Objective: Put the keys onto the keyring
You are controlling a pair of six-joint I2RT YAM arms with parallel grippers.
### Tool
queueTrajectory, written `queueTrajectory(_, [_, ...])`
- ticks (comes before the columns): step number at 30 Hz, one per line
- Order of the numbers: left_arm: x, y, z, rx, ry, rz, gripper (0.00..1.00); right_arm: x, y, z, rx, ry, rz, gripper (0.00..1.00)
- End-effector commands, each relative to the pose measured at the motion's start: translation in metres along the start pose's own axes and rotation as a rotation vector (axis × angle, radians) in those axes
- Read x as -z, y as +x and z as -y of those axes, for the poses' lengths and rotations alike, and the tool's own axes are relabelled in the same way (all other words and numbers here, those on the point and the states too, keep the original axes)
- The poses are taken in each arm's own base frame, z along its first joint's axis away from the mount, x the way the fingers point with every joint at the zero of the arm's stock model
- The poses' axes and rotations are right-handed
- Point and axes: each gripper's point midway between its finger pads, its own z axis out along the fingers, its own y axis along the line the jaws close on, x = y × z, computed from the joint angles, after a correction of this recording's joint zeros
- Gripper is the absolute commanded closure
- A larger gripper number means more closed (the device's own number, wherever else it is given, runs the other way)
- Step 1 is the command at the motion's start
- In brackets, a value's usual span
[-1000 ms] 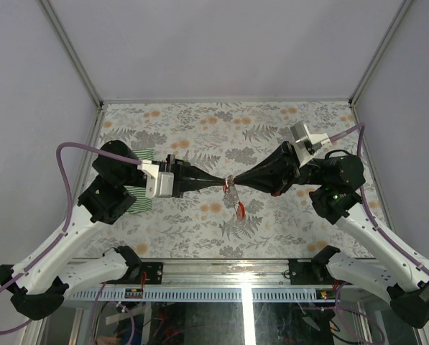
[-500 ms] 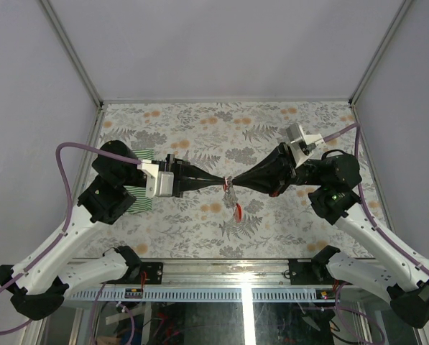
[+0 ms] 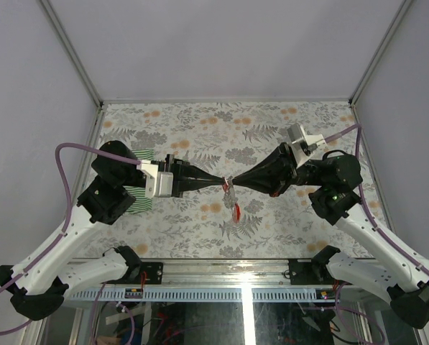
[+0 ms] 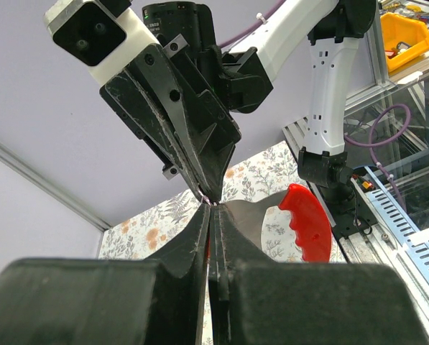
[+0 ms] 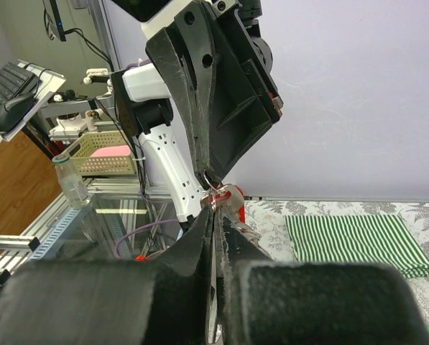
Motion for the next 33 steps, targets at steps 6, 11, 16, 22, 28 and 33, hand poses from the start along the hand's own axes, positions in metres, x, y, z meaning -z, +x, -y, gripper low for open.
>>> queueTrajectory(6, [0.000,-0.006,0.003,0.001,0.013,0.008,1.00,0.000,-0.034,-0.014,0.095,0.003,0.100,1.00])
queueTrajectory(11, [-0.001,-0.005,0.004,0.007,0.021,0.005,1.00,0.000,-0.034,-0.009,0.087,0.027,0.101,1.00])
queueTrajectory(16, [-0.001,-0.003,0.004,0.011,0.021,-0.001,1.00,0.000,-0.036,-0.008,0.087,0.044,0.108,1.00])
queueTrajectory(22, [-0.001,0.001,0.003,0.017,0.015,-0.012,1.00,0.001,-0.041,-0.010,0.097,0.049,0.127,1.00])
queueTrajectory(28, [0.000,0.003,0.003,0.020,0.011,-0.018,1.00,0.002,-0.049,-0.016,0.107,0.039,0.154,1.00])
queueTrajectory(33, [0.000,0.004,0.002,0.018,0.002,-0.023,1.00,0.003,-0.055,-0.018,0.111,0.041,0.181,1.00])
